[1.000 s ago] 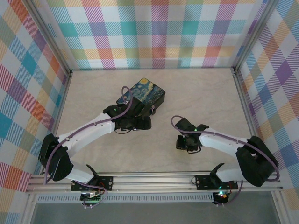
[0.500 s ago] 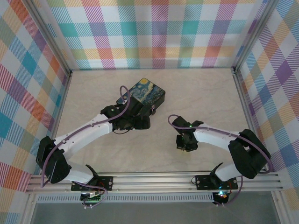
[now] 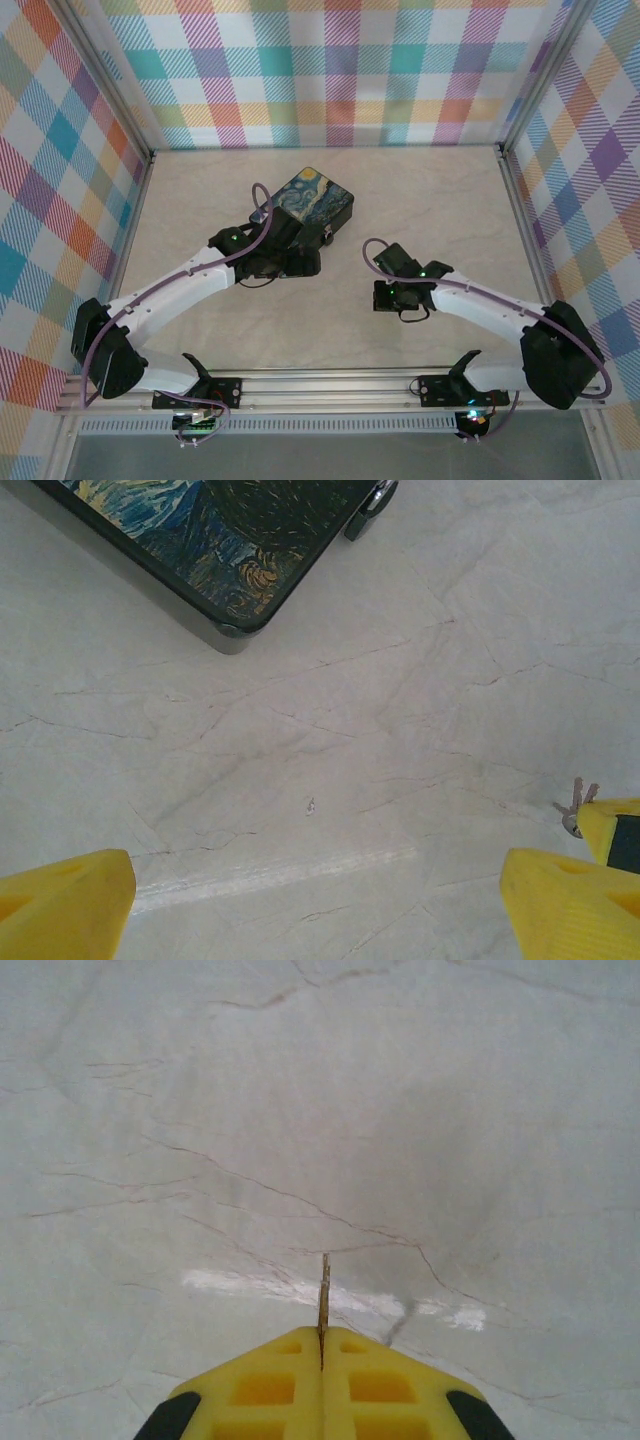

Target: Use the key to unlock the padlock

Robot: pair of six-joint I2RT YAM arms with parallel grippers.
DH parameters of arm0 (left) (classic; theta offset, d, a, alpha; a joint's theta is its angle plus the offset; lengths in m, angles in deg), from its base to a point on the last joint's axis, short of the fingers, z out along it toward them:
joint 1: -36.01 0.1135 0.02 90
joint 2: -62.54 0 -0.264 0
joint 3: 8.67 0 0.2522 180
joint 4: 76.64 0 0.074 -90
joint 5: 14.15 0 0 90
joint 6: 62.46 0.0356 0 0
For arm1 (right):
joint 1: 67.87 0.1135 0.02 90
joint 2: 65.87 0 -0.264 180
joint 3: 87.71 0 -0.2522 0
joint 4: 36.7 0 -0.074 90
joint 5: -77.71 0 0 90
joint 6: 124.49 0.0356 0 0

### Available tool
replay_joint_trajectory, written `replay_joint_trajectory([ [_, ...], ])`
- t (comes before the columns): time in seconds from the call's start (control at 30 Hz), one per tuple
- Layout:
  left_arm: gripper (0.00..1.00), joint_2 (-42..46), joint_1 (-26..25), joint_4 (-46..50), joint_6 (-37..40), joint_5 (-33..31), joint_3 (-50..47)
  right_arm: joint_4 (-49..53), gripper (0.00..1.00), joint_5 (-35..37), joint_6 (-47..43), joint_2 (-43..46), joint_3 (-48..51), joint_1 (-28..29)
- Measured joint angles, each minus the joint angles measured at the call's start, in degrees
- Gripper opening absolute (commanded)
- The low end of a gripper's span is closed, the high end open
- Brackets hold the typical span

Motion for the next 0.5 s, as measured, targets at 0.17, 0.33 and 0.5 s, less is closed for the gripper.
replay_joint_trajectory([
  [0.17, 0.94, 0.0, 0.0, 0.0, 0.0, 0.3, 0.0, -0.9, 0.0, -1.1, -5.3, 0.0, -0.9, 0.0],
  [0.33, 0.9, 0.0, 0.1, -0.9, 0.5, 3.3, 0.0, -3.3, 0.0, -6.6, -11.3, 2.4, -1.0, -0.8],
  [0.5, 0.83, 1.6, 2.8, -6.1, 1.7, 12.7, -3.0, -8.9, 0.0, -18.2, -17.1, 7.3, -1.0, -3.2],
])
